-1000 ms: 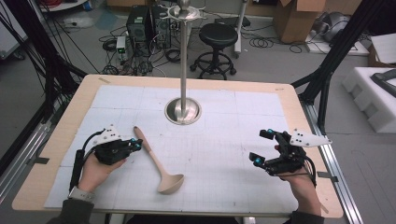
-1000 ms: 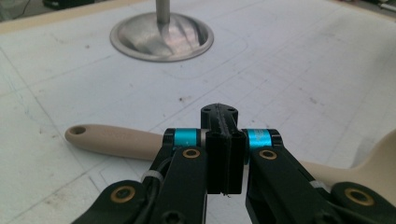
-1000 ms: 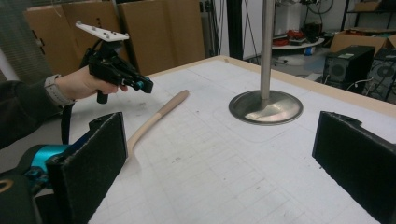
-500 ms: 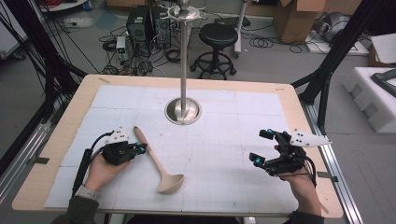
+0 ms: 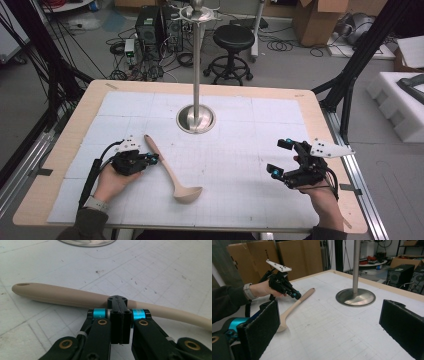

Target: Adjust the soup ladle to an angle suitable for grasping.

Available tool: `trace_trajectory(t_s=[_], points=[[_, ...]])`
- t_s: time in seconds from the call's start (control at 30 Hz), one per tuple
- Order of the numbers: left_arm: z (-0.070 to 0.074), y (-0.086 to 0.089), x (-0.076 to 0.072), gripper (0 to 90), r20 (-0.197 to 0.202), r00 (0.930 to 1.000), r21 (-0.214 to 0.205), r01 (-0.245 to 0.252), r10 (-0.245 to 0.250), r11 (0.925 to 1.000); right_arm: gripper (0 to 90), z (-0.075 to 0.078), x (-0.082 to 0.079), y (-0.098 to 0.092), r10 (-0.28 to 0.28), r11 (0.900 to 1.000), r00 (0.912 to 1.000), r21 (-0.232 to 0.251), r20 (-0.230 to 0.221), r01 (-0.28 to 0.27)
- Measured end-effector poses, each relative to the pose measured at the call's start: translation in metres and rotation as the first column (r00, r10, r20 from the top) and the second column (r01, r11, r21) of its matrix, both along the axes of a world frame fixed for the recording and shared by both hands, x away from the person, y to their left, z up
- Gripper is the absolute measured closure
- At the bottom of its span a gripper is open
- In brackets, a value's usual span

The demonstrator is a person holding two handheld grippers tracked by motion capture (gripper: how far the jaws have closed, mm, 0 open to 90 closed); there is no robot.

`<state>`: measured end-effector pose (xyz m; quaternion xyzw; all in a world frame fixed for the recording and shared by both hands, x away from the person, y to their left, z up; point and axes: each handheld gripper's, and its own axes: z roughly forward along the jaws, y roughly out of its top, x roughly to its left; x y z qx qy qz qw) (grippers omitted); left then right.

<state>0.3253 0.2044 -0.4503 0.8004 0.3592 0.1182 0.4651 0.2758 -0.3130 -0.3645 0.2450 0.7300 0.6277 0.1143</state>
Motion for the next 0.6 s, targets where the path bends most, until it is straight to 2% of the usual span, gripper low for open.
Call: trace_trajectory(t_s=[0.07,0.17,0.2,0.33,0.6], points=[[0.0,0.0,0.0,89.8,0.0,1.0,0.002,-0.002,0.002,1.0,2.2,0.0,0.0,0.0,0.0,1.0,1.0,0.0,-0.001,0.0],[0.0,0.0,0.0,89.8,0.006,0.9999,0.028,-0.008,0.008,0.9996,2.2,-0.002,0.001,0.0,0.001,1.0,1.0,-0.002,-0.002,-0.001],[0.0,0.002,0.003,89.8,-0.001,0.9992,0.035,-0.04,0.04,0.9986,2.2,-0.002,0.001,0.001,0.003,1.0,1.0,-0.003,-0.006,-0.003],[-0.001,0.006,0.008,89.8,-0.022,0.9972,0.018,-0.071,0.071,0.9973,2.2,-0.002,0.001,0.001,0.009,0.9999,0.9999,-0.006,-0.007,-0.009],[-0.001,0.009,0.019,89.8,-0.027,0.9958,0.005,-0.088,0.088,0.9961,2.2,-0.002,0.001,0.001,0.013,0.9999,0.9999,0.001,-0.007,-0.013]])
